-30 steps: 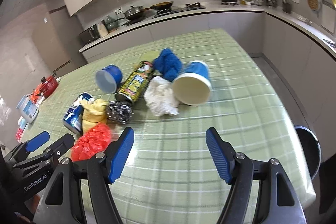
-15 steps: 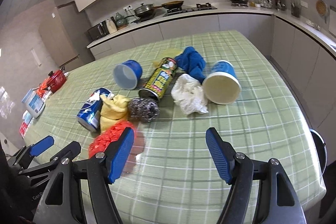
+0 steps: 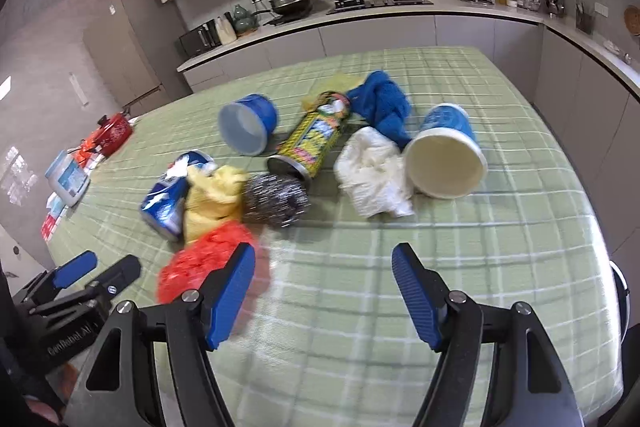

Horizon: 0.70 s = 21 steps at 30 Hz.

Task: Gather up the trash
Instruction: 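Return both tools to the trash on the island, then grasp the red plastic bag with left tool while right tool grasps the blue cup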

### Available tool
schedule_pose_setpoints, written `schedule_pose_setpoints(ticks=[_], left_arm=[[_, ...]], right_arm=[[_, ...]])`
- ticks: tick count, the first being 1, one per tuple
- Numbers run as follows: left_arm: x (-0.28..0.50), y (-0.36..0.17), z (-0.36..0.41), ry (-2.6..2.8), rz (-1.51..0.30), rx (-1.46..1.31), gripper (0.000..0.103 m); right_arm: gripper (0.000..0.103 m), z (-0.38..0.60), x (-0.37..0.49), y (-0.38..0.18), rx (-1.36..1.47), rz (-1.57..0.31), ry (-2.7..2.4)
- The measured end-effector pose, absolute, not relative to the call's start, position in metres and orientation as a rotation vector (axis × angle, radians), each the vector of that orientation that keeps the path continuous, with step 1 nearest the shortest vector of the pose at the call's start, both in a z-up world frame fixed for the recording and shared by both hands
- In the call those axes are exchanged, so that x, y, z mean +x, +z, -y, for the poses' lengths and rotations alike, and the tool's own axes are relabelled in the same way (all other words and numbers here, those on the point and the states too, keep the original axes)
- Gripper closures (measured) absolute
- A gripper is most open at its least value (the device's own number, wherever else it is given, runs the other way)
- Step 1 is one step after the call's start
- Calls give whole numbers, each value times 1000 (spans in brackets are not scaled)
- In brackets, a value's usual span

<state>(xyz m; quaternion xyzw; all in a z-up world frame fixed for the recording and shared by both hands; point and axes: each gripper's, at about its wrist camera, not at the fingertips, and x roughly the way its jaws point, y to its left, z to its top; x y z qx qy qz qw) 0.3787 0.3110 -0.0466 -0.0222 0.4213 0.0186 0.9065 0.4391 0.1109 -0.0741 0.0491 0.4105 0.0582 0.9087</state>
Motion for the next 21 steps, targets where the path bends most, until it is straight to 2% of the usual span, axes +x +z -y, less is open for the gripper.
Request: schedule_pose_setpoints(ticks=[11,21], left_arm=[[407,-76,-273,20,-936,-53,19],[418,-93,-265,34,-983,-55,19]], right_arm=[[30,-37,498,-80,146,-842,29],[30,-45,515,-89,93,-852,59]])
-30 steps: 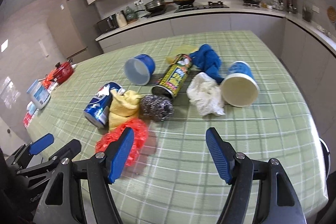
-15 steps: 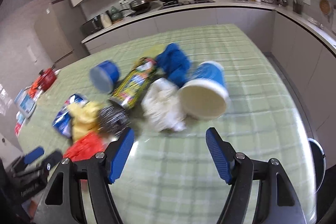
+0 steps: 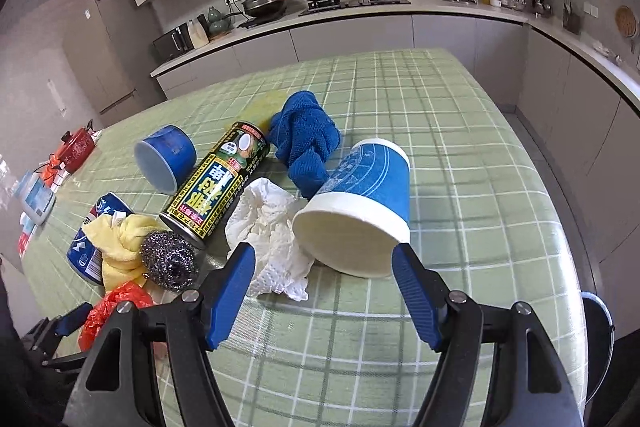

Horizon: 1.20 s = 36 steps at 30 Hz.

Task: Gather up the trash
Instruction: 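Grasp the red plastic bag with left tool while right tool grasps the blue cup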

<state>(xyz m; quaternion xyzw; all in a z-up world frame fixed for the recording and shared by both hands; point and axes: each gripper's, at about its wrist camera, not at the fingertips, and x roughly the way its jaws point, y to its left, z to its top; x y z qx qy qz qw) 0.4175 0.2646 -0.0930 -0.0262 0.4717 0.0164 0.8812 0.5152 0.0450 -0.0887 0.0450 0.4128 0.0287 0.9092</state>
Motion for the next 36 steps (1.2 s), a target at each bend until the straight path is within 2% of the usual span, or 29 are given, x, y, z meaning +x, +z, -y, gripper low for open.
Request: schedule_pose_setpoints(ticks=[4,9,12,26,36], left_arm=[[422,-98,-264,-9,-987,-48,22],[424,-101,-267,-55,-996,-59,51],[420,-97,-271,-93,-981,-76,57],[415,-43,-303,-131,-845,-131,59],[452,-38,-274,-186,-833,-127,59]], right_arm=[[30,-46,513,-89,102,-854,31],[30,-51,506,-89,101,-850,8],[30,-52,506,-91,133,-855,4],[30,-87,508,-89,110,-840,47],[30,-52,521,-76,134,-808,-72]])
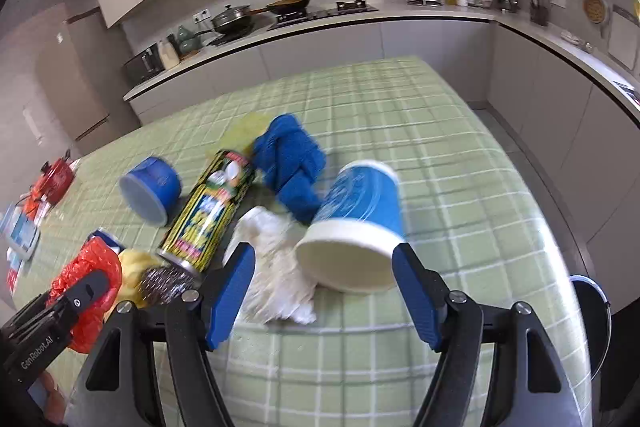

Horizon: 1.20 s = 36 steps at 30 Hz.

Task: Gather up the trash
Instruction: 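Grasp the red plastic bag with left tool while right tool grasps the blue cup, then carry bag and blue cup over the bin and open both tools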

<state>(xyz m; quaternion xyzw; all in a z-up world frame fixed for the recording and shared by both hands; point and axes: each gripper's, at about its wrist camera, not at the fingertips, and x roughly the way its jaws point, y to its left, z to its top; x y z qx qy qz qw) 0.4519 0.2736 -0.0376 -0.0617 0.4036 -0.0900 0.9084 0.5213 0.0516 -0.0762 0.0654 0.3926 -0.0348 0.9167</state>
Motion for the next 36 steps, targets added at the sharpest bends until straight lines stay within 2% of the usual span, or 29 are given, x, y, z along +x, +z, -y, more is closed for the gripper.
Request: schedule_pose_setpoints(ticks=[14,18,22,36], left_arm=[[487,-37,-241,-193,-843,-109,59],[483,-38,-236,-195,-849,-102,59],[475,-36,-232,-198,-845,-87,59],[445,-33,-195,-339,-835,-32,59]], right_arm=[[30,-21,581,-114,229,-935,-82],[36,-22,578,-115,209,-930,-65],[42,-22,568,-108,197,-910,-59],[43,10,480,-75,217,-825,-206]])
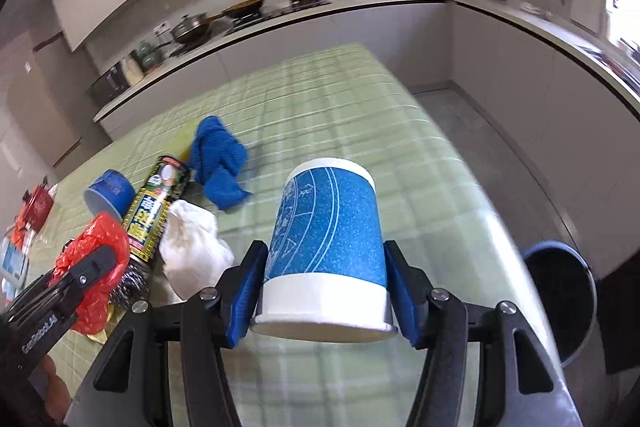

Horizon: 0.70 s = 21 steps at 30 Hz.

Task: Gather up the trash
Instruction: 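Carry bag and blue cup over the bin and open both tools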

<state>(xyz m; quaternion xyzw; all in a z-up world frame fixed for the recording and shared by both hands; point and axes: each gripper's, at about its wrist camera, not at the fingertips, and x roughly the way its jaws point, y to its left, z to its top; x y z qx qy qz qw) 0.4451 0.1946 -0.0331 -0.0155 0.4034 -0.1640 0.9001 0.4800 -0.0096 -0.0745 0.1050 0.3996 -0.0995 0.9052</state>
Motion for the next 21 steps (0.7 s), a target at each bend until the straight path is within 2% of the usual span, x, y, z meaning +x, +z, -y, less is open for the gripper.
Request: schedule_pose_setpoints(ticks=[13,21], left_arm=[[404,-25,-94,-504,-836,32,59],[370,-35,34,-573,-881,75,59]], right_arm=[[43,115,392,-54,289,-770,-370],[43,247,344,-72,351,-805,-433]])
